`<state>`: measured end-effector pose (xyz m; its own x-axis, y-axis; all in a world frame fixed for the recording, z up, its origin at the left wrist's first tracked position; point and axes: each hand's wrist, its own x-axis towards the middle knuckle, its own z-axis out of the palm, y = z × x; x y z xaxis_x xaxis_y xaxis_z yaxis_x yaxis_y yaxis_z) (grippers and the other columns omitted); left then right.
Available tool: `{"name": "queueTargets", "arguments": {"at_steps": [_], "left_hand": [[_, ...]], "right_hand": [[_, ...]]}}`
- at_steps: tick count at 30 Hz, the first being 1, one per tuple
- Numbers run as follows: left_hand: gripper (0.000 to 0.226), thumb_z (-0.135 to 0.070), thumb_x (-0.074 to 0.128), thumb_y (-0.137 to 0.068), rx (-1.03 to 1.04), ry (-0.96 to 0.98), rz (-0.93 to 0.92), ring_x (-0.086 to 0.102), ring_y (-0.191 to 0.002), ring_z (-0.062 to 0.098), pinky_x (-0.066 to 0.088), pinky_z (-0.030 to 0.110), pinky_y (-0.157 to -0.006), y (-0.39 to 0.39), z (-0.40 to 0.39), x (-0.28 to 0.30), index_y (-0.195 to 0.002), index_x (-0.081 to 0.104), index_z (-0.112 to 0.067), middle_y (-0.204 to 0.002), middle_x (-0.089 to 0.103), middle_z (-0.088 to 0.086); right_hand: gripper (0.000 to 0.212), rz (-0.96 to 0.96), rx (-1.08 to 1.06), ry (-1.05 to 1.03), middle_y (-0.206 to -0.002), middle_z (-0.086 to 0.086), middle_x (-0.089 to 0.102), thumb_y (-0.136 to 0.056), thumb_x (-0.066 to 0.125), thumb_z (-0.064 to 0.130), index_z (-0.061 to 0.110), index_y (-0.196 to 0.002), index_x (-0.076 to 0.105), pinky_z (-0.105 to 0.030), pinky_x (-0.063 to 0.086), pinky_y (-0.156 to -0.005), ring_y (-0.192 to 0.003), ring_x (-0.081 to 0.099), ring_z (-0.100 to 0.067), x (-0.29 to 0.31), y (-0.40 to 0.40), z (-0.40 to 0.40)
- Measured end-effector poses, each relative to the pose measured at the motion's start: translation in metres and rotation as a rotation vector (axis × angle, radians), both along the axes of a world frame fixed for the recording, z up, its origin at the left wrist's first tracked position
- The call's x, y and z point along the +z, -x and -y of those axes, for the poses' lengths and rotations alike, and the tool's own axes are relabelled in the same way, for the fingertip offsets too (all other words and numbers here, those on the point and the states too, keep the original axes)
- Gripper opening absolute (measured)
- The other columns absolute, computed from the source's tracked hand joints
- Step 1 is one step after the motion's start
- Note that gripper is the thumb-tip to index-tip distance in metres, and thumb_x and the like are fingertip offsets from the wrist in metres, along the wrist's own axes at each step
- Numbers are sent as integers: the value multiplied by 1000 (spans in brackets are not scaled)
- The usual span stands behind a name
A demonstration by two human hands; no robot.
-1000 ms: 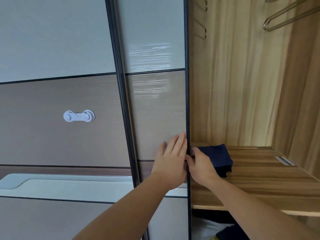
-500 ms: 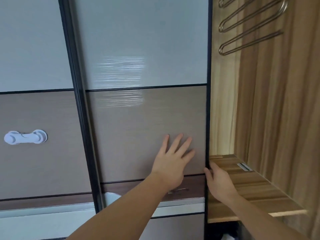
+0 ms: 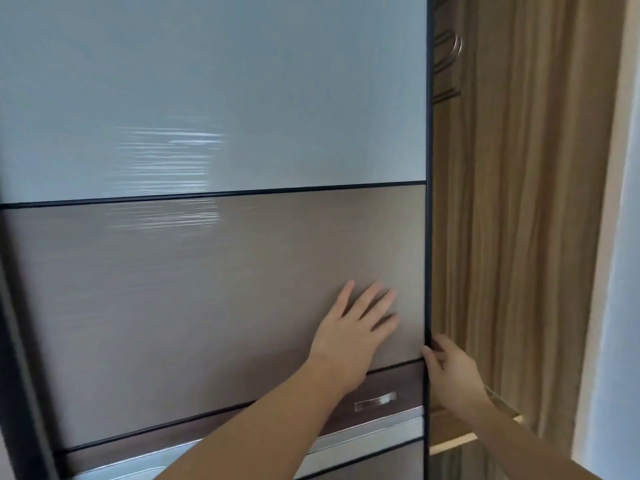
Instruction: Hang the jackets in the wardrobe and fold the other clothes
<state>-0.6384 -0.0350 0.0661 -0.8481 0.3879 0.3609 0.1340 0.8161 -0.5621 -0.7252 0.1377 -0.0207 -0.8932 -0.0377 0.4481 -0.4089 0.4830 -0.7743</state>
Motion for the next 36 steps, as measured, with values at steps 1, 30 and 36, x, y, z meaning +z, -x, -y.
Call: {"name": "queueTargets", "arguments": {"at_steps": [1, 30, 36], "left_hand": [[76, -27, 53, -93, -17, -3, -5, -23, -146, 28, -32, 51, -104, 7, -8, 0, -155, 10, -24, -161, -20, 4], [73, -33, 55, -93, -113, 67, 41, -32, -142, 32, -31, 53, -102, 133, -160, 2, -154, 16, -28, -161, -20, 5], [65, -31, 52, -91, -213, -73, 152, -22, -147, 23, -27, 48, -112, 110, -157, 11, -151, 27, -31, -164, -5, 1]], "right_hand": [[13, -9, -66, 46, -99, -2, 65, -95, 59, 17, 15, -107, 59, -26, 42, -74, -83, 61, -17, 0, 2, -8], [66, 354, -124, 281, -157, -4, 18, -100, 46, 25, 18, -154, 9, -39, 41, -108, -131, 42, -26, -30, 58, -63], [27, 356, -81, 272, -127, -3, 52, -97, 53, 20, 20, -122, 41, -28, 42, -89, -102, 52, -14, -15, 45, -82]]}}
